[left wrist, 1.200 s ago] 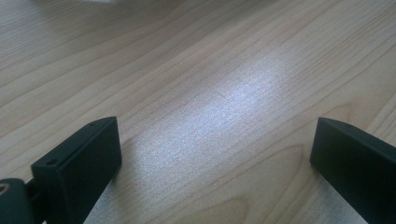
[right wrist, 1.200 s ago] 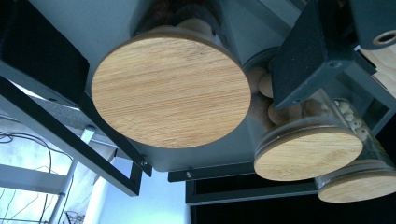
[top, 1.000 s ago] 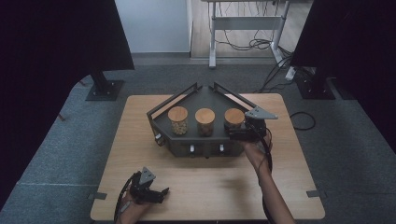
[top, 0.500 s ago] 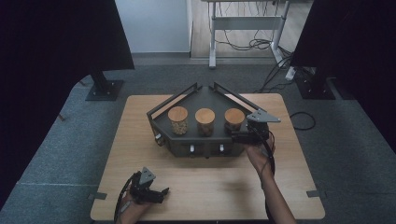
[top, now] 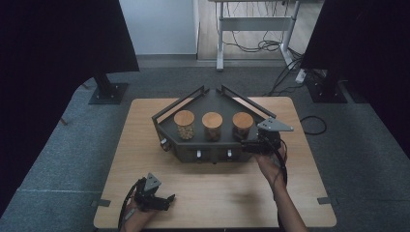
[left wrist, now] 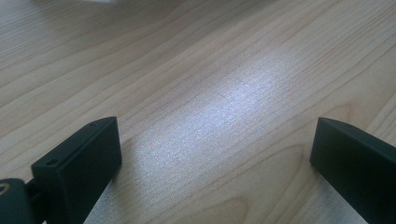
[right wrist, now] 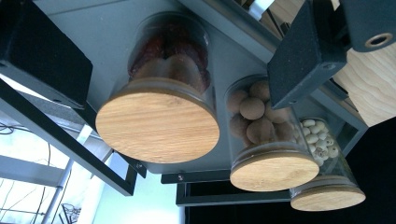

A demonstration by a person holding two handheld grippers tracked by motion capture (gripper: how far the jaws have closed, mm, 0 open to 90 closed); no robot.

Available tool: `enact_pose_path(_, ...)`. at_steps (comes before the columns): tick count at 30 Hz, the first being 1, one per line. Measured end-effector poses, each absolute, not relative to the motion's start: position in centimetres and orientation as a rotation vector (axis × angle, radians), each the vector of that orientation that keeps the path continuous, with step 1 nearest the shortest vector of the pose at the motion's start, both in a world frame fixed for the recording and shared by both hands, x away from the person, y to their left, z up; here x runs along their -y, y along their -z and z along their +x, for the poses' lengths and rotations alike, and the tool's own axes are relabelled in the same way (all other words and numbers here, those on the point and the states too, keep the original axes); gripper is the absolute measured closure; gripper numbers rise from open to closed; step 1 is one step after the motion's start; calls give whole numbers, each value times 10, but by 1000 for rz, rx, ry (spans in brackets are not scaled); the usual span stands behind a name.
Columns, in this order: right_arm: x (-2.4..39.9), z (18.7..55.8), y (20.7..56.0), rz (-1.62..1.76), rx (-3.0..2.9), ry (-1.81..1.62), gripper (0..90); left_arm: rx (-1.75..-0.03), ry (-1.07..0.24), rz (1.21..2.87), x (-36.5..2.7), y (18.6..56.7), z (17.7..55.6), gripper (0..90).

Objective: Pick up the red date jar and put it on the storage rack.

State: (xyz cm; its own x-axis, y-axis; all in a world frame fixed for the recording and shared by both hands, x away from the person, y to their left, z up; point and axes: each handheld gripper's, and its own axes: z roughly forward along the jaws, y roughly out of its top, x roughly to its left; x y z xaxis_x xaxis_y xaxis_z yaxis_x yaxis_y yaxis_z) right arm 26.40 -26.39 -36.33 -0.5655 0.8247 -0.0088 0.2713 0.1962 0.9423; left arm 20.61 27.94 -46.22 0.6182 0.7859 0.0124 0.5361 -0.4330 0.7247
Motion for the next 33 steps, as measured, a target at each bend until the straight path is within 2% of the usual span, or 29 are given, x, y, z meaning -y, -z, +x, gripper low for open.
enact_pose_path(33, 277, 239, 372, 1016, -1991, -1331, 77, -1033, -460, 2139, -279, 463, 206, 19)
